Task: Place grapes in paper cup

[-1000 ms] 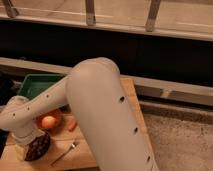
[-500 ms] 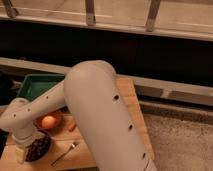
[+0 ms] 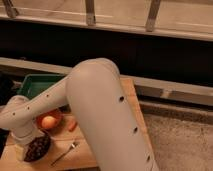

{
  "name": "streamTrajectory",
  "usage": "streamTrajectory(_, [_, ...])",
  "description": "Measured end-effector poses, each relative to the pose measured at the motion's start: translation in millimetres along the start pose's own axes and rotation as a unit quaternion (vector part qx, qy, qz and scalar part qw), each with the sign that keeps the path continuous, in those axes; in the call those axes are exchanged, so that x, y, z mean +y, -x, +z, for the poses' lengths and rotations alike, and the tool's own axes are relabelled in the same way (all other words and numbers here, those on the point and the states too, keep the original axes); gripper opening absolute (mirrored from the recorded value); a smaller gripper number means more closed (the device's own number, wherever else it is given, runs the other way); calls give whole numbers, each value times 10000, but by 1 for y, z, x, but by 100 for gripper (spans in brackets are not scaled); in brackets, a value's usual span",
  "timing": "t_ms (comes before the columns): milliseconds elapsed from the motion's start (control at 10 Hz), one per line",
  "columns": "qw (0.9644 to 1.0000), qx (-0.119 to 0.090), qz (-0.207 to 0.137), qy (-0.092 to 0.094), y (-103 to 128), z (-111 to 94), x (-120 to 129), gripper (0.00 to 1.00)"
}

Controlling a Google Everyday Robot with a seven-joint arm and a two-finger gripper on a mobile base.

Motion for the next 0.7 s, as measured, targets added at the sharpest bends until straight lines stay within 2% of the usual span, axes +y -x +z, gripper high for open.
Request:
streamTrajectory(300, [10000, 40, 31, -39, -2, 0, -4, 80])
streamTrajectory(500, [9997, 223, -20, -24, -2, 11, -8, 80])
streamTrajectory(700, [9995, 318, -31, -41, -1, 15, -13, 80])
